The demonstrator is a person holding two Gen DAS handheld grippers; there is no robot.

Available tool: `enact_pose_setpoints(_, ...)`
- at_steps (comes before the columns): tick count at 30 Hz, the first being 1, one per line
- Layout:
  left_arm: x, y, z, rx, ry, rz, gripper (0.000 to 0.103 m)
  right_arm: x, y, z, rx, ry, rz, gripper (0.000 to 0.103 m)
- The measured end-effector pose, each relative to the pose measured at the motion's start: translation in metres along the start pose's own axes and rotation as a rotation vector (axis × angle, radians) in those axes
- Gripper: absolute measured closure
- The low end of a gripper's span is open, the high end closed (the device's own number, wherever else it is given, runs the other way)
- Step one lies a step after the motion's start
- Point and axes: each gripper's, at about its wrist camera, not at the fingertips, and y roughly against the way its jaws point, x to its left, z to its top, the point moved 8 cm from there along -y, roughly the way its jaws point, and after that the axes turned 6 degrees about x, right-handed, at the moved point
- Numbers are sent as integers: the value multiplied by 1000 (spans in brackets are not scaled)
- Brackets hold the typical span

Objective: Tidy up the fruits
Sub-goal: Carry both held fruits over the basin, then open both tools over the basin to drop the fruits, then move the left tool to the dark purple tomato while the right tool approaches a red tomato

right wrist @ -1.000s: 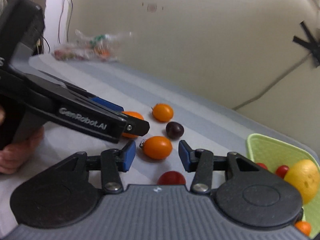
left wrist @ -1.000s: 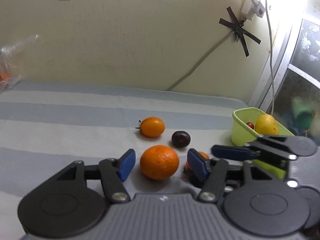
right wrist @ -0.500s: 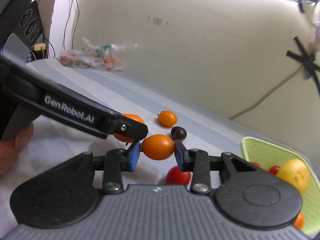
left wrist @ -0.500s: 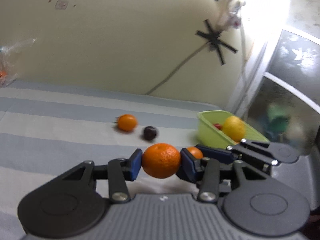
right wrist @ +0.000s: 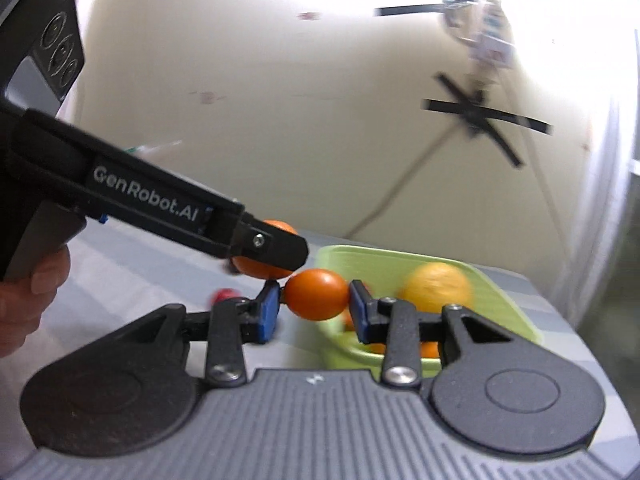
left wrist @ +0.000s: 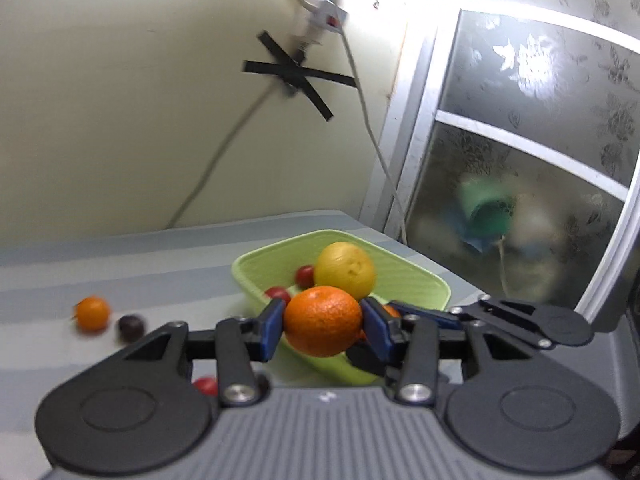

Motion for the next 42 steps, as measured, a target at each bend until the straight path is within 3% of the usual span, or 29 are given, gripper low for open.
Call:
enact_pose_setpoints(9, -9, -76, 13, 96, -11, 66, 59, -64, -29, -14, 46, -149, -122, 61)
enact_pose_setpoints(11, -8, -84, 13, 106, -12, 82, 42, -73, -32, -17, 59, -211, -103, 58)
enact_pose_setpoints(13, -9, -85, 14, 96, -21, 91, 39, -80, -29, -17, 28, -258, -107, 49)
enact_pose_setpoints(17, -9, -68, 19, 54, -15, 89, 38, -85, -24, -19, 0, -298, -108, 49)
enact_pose_setpoints(21, 19, -27, 24, -30, 63, 112, 38, -83, -11, -18, -54, -300, -134, 49)
enact_pose_setpoints(27, 100, 34, 0, -62, 204, 261, 38, -65, 7, -3, -141, -269, -111, 49)
enact_pose_setpoints(32, 149, 62, -29, -62, 307, 341, 38, -22, 13, 13, -169, -203, 3, 50)
enact_pose_setpoints(36, 170, 72, -44, -62, 360, 350, 39, 26, 1, 20, -121, -95, 101, 51)
enact_pose_setpoints(38, 175, 74, -45, -66, 360, 344, 39, 47, -10, 18, -78, -44, 139, 58)
enact_pose_setpoints(42, 176, 67, -40, -60, 338, 322, 41, 72, -30, 8, 10, 25, 159, 62)
